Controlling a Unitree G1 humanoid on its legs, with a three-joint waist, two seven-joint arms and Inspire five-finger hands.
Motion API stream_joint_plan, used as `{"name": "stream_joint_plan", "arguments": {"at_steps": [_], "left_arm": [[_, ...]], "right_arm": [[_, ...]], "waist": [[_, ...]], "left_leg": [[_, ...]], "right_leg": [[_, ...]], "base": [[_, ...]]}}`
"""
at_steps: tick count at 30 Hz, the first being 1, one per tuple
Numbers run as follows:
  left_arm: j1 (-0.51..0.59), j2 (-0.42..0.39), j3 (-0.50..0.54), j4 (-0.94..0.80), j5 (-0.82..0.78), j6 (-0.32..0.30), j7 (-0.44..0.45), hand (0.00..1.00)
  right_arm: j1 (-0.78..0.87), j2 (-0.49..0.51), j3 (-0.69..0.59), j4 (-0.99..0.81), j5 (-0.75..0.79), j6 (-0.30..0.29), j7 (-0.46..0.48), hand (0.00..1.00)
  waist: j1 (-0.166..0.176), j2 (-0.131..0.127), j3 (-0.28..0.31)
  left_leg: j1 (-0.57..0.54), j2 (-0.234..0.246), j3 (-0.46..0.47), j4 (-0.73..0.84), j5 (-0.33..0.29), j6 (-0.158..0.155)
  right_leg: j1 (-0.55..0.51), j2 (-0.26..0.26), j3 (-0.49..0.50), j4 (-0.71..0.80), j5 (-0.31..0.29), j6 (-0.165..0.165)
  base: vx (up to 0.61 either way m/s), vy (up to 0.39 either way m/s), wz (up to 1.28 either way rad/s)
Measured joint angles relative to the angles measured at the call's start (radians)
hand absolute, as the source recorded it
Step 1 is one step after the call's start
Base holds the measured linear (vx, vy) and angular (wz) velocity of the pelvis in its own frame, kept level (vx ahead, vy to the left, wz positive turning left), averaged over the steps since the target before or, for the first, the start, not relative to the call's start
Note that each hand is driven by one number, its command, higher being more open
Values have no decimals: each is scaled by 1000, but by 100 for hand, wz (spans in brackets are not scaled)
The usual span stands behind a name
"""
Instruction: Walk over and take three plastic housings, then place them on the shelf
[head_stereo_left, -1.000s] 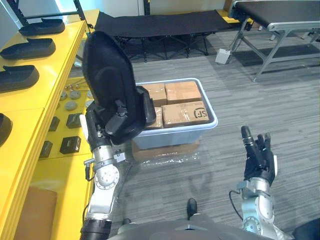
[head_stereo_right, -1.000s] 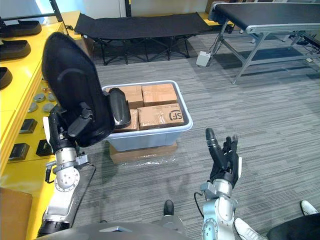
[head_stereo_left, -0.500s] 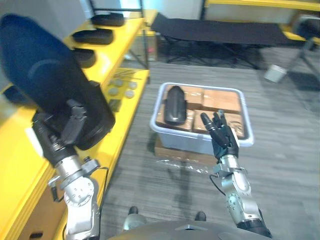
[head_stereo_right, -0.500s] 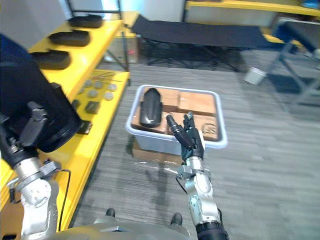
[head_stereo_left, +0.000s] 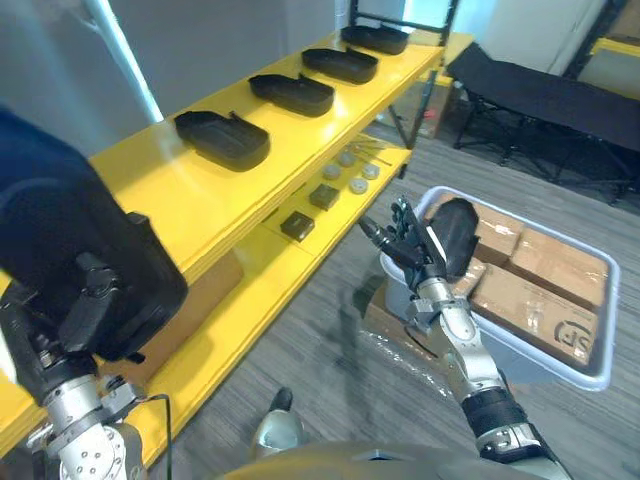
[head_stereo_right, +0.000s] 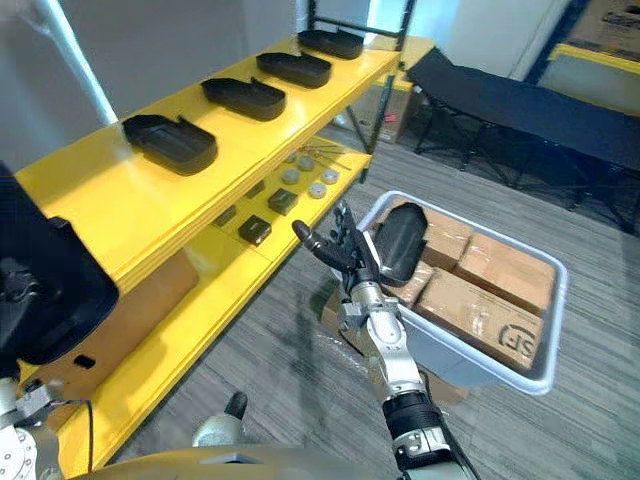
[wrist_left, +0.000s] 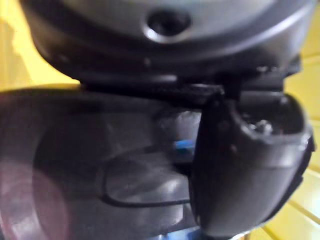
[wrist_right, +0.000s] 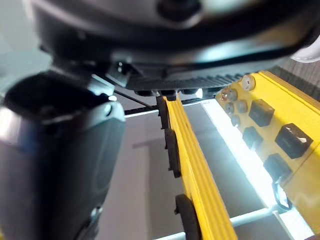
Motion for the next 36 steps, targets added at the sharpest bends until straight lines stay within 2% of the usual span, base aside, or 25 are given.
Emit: {"name": "stream_joint_plan", "arguments": {"at_steps": [2,5,6,7,8,10,11,14,17,19,22,23,25,27,29,30,31,32,33,34,35,36], "left_arm": [[-1,0,-28,-12,-11,-14,-13,0],[-9,4,-48,-25,-14,-15,-14,0],[-33,18,-59,-24,-15,-15,-16,0],[-47,27,-65,-24,-18,-15,-19,0],[-76,51,-93,-18,-26,-15,-26,0],[-119,80,-162,9,-28,-19,-49,0],[-125,87,-192,16,-28,-19,-51,0],[-101,87,-266,16,-17,-18,-54,0],[-84,82,-290,16,-17,-18,-29,0],[-65,73,-292,16,-18,-18,-14,0],[-63,72,-292,16,-18,-18,-13,0],[-64,72,-289,16,-18,-18,-21,0],[-64,72,-280,17,-20,-18,-25,0],[-64,71,-251,19,-22,-18,-28,0],[-65,71,-220,19,-23,-18,-38,0],[-66,68,-201,21,-24,-18,-50,0],[-76,61,-191,22,-24,-18,-55,0],[-78,60,-190,22,-24,-19,-57,0],[-84,62,-182,22,-23,-19,-66,0],[-89,70,-171,22,-21,-19,-72,0],[-89,75,-167,22,-18,-18,-68,0],[-89,86,-163,23,-16,-16,-61,0]], "right_arm": [[17,-2,-5,0,-57,9,-8,100],[46,-2,-13,-11,-58,10,4,100],[75,-1,-29,-35,-54,10,14,100],[90,-1,-35,-48,-54,10,14,100],[124,1,-50,-70,-54,9,10,100],[176,7,-82,-90,-49,-3,6,100],[184,13,-91,-90,-47,-9,7,100],[212,26,-91,-137,-51,-10,27,100],[240,28,-81,-227,-53,-26,69,100],[265,29,-84,-282,-52,-46,82,100],[268,30,-94,-285,-43,-68,84,100],[267,31,-105,-285,-44,-75,80,100],[264,33,-108,-285,-47,-78,77,100],[255,48,-108,-281,-59,-80,67,100],[252,70,-115,-278,-59,-83,55,100],[253,83,-121,-270,-61,-83,48,100],[248,79,-123,-265,-64,-87,37,100],[247,76,-123,-264,-64,-87,36,100],[245,72,-125,-263,-68,-90,33,100],[240,75,-125,-263,-80,-98,31,100],[232,77,-126,-257,-101,-104,28,100],[213,80,-126,-230,-129,-120,22,100]], "waist": [[13,1,5],[6,-3,10],[-11,-6,20],[-24,-9,27],[-49,-17,33],[-77,-29,39],[-82,-32,44],[-94,-26,57],[-97,-12,67],[-103,-9,81],[-109,-15,91],[-101,-20,92],[-89,-31,99],[-81,-49,102],[-66,-68,108],[-69,-81,103],[-68,-82,100],[-68,-81,99],[-72,-81,96],[-77,-88,91],[-83,-90,92],[-105,-92,93]], "left_leg": [[4,-14,0,-16,9,-1],[0,-32,4,-15,8,0],[-5,-46,-10,-12,9,5],[-6,-54,-25,-12,11,9],[-10,-74,-61,-11,16,13],[-18,-101,-111,-13,39,2],[-19,-104,-119,-13,43,0],[-25,-94,-87,19,46,4],[-25,-67,-38,29,42,12],[-51,-51,21,82,19,46],[-78,-42,65,129,11,62],[-91,-44,86,143,11,62],[-92,-56,97,143,10,61],[-109,-89,104,164,-6,51],[-130,-123,117,229,-60,70],[-128,-141,134,255,-98,66],[-129,-154,129,279,-115,82],[-129,-155,127,282,-118,86],[-121,-161,122,285,-129,95],[-109,-172,115,277,-143,114],[-95,-178,107,267,-147,120],[-51,-184,81,231,-144,136]], "right_leg": [[-5,-21,-4,23,-11,10],[-27,-58,3,89,-48,21],[-60,-74,70,171,-110,22],[-74,-73,118,207,-142,19],[-99,-66,204,272,-203,3],[-120,-59,299,343,-267,-12],[-120,-59,315,354,-280,-5],[-112,-50,300,377,-300,-7],[-122,-38,300,413,-332,-22],[-107,-31,271,428,-347,-27],[-84,-33,224,430,-362,-20],[-78,-40,210,428,-367,-14],[-76,-53,215,427,-371,-8],[-66,-76,220,420,-377,4],[-29,-103,206,376,-363,27],[4,-113,198,366,-334,56],[-34,-139,246,461,-311,30],[-48,-143,260,495,-302,24],[-118,-163,328,632,-243,18],[-187,-179,396,749,-158,15],[-215,-185,421,800,-102,11],[-263,-203,455,894,5,-10]], "base": [[15,78,22],[17,67,14],[6,46,38],[-9,-2,73],[-10,-51,82],[4,-93,84],[11,-82,46],[-36,-73,15],[-113,-72,3],[-113,-66,32],[-53,-11,49],[5,39,36],[52,62,20],[122,113,26],[174,151,23],[219,156,28],[226,175,26],[160,181,27],[197,208,20],[210,185,24],[270,142,30],[306,74,37]]}}
